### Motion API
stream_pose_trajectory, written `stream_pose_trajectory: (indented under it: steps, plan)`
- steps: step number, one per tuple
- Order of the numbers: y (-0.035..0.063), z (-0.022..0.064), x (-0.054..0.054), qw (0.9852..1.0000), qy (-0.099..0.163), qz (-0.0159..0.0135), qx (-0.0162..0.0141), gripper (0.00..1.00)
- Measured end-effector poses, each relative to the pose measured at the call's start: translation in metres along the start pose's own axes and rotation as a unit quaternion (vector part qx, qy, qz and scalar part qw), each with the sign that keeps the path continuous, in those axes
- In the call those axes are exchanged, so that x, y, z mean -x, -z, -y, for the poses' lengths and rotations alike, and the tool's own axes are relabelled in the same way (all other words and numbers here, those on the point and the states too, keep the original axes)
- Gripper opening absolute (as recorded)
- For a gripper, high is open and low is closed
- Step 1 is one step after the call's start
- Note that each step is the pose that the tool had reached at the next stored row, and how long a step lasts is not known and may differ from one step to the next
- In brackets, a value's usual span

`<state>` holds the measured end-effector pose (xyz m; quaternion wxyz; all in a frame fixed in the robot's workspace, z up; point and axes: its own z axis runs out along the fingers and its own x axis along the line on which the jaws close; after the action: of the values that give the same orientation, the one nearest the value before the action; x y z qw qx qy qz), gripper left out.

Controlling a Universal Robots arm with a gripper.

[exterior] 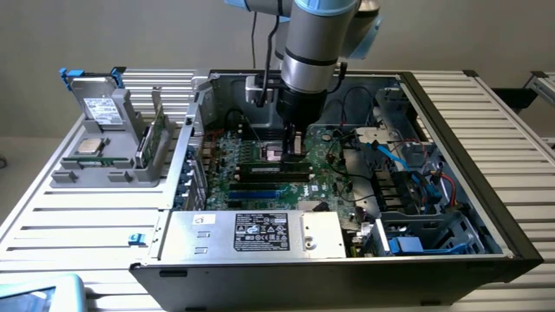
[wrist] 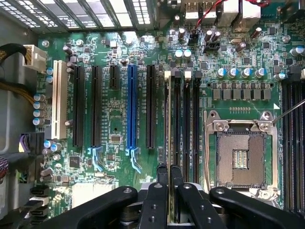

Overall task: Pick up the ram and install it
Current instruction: 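Insert the ram into the slot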

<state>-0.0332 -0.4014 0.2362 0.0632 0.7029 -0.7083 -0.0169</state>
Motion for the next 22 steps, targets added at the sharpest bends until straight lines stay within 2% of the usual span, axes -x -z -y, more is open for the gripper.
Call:
stream_pose_trajectory:
  steps: [3, 22]
  plan:
    - [-0.0002, 0.0, 0.0, 1.0, 0.0, 0.0, 0.002, 0.15]
    - [-0.0043, -0.0002, 0.0005, 1.0, 0.0, -0.0006, 0.002, 0.15]
